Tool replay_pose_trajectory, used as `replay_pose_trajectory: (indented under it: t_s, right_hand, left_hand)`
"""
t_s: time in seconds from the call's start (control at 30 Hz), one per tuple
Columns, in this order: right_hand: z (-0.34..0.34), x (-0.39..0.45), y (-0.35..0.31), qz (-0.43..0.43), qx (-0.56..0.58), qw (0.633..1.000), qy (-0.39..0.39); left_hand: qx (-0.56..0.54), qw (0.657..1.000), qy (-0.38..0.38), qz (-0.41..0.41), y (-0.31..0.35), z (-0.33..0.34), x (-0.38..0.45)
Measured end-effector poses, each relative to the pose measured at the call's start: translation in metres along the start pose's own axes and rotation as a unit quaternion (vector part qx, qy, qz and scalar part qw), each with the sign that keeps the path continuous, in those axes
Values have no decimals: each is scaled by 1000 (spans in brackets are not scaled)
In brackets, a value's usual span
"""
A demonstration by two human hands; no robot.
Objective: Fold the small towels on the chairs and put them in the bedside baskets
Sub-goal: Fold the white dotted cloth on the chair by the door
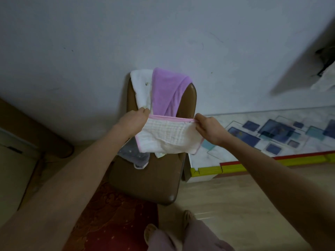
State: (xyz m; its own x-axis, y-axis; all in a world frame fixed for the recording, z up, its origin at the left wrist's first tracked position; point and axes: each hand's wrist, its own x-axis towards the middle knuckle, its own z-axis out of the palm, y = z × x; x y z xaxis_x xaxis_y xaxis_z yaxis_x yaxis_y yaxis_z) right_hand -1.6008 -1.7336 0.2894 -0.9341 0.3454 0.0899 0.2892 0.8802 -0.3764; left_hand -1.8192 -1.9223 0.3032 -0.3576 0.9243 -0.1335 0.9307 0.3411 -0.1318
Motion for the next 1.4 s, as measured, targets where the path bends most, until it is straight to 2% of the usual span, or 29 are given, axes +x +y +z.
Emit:
replay_pose_trajectory:
  t_s: [0.17,0.33,0.4,0.47,0.57,0.6,0.73,0.77,0.87,0.93,0.97,1.07,1.17,1.23,1.3,1.33,1.4]
  right_hand:
    - [-5,-17,11,22,15,1000,-3]
    - [-16,-34,42,81,-14,991,-105]
    - [-25,-37,57,82,4,989,-123]
    - [-39,-38,72,97,114,985,-87]
    - [-59,-44,95,154,348,925,-9]
    - [-64,-47,103,166,383,909,1]
    - [-83,-47,142,201,467,858,78]
    - [-85,-46,151,207,465,857,78]
    - [-73,-53,182,219,384,897,-13]
    - [-72,-54,204,238,399,885,12]
    - [-74,-53,212,233,397,888,16]
    - [-75,-53,224,203,357,910,-47]
    - [-72,-56,233,201,368,905,-76]
    - [-68,-59,243,213,388,894,-67]
    - [-64,-64,251,245,401,880,-61]
    - [-61,-66,255,260,406,874,-62]
    - [-52,-71,261,290,409,862,-68]
  left_hand:
    - [-104,991,-54,61,17,4,7]
    - [-250,955,-118,109,41,-10,16]
    - [-315,940,-109,77,55,-12,25]
    - [-390,918,-72,32,73,-15,35]
    - [-534,843,6,-64,108,-18,50]
    - [-565,819,22,-92,122,-19,55]
    - [-621,762,90,-163,177,-26,83]
    - [-621,759,99,-167,191,-26,89]
    - [-605,775,67,-168,226,-13,97]
    - [-615,764,79,-179,231,-9,101]
    - [-604,772,83,-181,231,-9,104]
    - [-577,793,59,-186,228,-10,115]
    - [-571,805,4,-162,227,0,120]
    - [-584,796,-35,-155,225,10,120]
    - [-630,754,-64,-175,223,16,124]
    - [-668,715,-76,-194,223,20,129]
    - [-748,616,-98,-229,227,23,140]
